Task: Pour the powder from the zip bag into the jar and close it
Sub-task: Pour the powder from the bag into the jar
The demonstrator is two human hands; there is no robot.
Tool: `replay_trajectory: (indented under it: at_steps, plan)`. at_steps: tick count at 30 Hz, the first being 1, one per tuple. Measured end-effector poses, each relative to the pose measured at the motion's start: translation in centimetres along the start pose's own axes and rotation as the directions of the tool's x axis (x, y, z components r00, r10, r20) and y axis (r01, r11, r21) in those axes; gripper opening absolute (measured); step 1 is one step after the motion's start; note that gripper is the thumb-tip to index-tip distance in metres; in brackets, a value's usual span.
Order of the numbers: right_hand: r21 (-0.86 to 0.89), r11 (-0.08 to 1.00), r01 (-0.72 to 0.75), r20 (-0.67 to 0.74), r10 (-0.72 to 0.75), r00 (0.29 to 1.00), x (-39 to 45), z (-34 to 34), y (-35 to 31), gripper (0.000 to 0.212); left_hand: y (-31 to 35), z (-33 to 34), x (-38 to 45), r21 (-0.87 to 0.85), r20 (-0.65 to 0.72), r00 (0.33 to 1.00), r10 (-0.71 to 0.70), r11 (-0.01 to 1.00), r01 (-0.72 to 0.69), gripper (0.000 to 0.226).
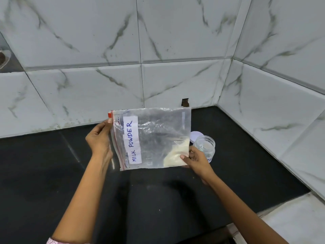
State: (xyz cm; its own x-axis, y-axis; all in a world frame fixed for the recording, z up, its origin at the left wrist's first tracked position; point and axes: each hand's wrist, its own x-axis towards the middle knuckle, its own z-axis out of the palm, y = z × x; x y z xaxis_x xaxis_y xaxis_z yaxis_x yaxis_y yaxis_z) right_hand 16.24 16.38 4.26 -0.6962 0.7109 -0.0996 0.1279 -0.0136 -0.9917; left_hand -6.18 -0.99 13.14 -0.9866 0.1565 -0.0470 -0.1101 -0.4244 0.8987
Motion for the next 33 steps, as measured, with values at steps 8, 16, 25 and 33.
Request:
replay_trajectory:
  at_steps: [8,16,25,33]
  plan:
    - [0.058,0.994,0.097,-0.071,-0.093,0.993,-0.1,-3.1,-1.4,0.01,-2.0,0.6,0.0,0.143,0.177,0.984,-0.021,0.99,-0.005,0.035]
    - [0.176,0.983,0.048,-0.07,-0.037,0.997,0.1,-5.6,-1.5,0.019,-3.5,1.5,-0.1,0.236,0.326,0.943,-0.063,0.972,-0.016,0.04]
    - [0.146,0.989,-0.007,-0.042,0.013,0.999,-0.9,-6.9,-1.4,0.027,-1.8,4.7,-0.7,0.211,0.382,0.924,0.008,0.973,-0.096,0.034]
    - [0.165,0.985,0.048,-0.051,-0.04,0.998,-1.3,-8.6,-1.5,0.017,-1.1,7.3,-1.6,0.212,0.416,0.908,0.049,0.966,-0.149,0.035]
